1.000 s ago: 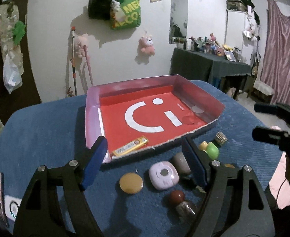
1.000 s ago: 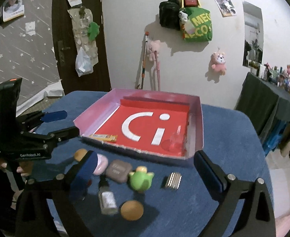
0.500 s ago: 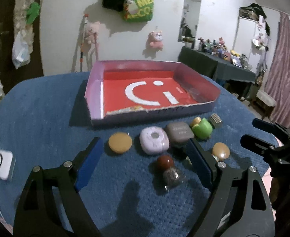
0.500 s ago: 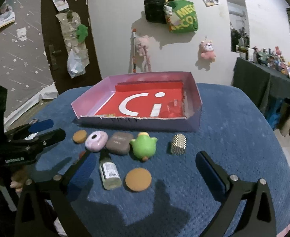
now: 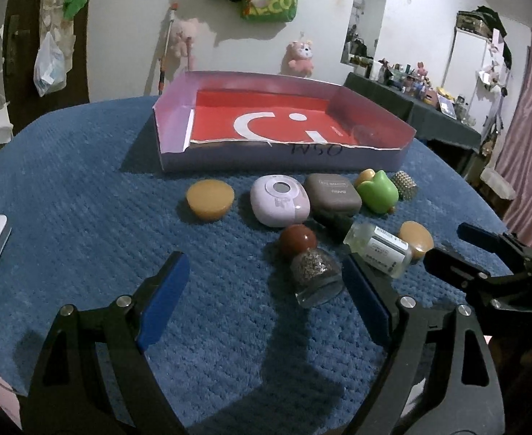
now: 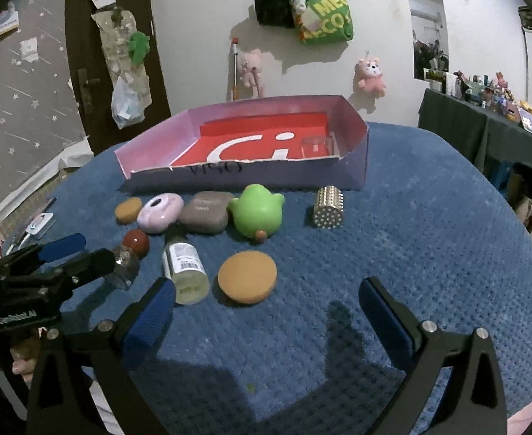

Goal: Organize rigid objects
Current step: 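Move the left tool toward the glass jar while the right tool approaches the orange sponge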

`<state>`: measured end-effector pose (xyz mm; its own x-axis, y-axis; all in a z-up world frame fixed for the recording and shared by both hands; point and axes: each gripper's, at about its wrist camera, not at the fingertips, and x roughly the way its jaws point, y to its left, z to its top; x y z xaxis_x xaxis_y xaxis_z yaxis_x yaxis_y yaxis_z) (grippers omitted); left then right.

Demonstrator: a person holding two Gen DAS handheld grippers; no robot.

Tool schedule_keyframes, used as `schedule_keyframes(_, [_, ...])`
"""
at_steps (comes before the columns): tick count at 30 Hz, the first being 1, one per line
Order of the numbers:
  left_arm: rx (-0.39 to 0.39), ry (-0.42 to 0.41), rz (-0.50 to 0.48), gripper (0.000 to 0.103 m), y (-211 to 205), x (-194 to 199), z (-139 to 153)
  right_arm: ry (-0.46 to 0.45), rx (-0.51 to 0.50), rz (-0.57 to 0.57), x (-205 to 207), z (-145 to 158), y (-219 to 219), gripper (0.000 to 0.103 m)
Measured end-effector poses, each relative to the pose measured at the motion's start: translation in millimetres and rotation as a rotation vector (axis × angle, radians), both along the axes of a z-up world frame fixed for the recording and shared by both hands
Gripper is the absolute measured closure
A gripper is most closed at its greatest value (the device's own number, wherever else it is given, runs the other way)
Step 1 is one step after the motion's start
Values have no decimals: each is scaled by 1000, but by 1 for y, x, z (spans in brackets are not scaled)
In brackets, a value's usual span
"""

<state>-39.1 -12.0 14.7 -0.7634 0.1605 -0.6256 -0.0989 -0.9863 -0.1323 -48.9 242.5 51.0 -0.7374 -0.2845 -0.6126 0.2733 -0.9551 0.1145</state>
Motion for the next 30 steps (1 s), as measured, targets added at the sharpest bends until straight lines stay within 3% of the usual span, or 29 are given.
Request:
schedule_keyframes(13, [8,-56,-9,16,7,-15,-8,-33,-7,-12,-14,-7,5,0])
schedule_keyframes(18, [9,-78,-11,16,8,-19,-13,-43,13,-7,-21,-10,3,7])
schedule_keyframes(26, [-51,-71,-10,17,17,-24,-15,-39,41,16,-25,-12,-3,15])
schedule_keyframes(30, [-59,-70,-13,24,19,-25,-14,-31,52,30,-26,-13,-9,21])
